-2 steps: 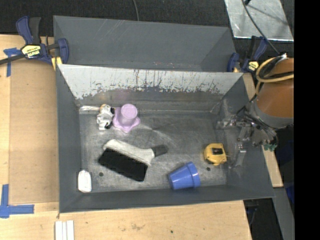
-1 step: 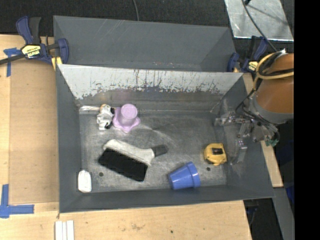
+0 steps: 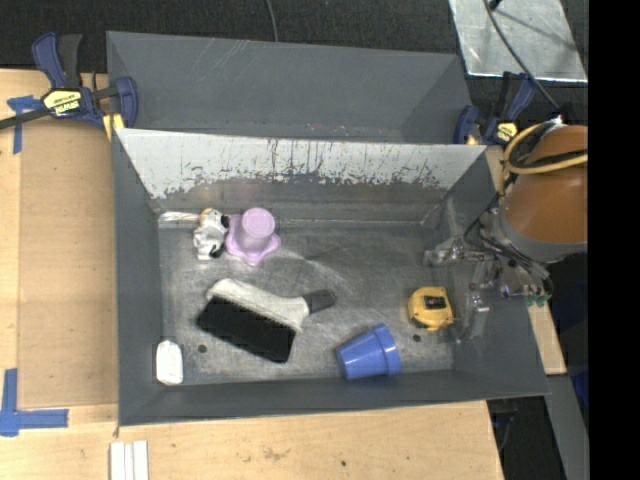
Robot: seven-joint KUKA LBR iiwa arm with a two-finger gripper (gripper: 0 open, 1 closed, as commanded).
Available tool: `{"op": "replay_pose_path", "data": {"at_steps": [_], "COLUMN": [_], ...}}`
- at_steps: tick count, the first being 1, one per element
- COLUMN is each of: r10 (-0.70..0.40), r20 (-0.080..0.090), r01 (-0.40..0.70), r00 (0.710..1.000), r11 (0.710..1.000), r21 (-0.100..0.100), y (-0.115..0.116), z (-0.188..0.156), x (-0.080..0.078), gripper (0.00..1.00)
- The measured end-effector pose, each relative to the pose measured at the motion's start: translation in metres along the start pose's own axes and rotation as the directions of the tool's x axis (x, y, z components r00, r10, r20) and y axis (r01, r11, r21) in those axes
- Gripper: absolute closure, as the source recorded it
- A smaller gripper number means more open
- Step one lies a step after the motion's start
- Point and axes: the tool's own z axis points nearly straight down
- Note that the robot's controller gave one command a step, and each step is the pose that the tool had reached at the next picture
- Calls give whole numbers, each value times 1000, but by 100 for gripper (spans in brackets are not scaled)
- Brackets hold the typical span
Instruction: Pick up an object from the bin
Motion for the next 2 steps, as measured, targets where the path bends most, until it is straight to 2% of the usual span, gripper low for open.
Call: {"op": "replay_pose_path", "data": {"at_steps": [1, 2], "r10": [103, 23], "r20": [3, 12], "r01": [-103, -23], "r00": [995, 1000], "r11": [995, 1000], "r21": [0, 4], "y": [-2, 0], "z": [21, 27], "x": [-11, -7], "gripper": [0, 100]}}
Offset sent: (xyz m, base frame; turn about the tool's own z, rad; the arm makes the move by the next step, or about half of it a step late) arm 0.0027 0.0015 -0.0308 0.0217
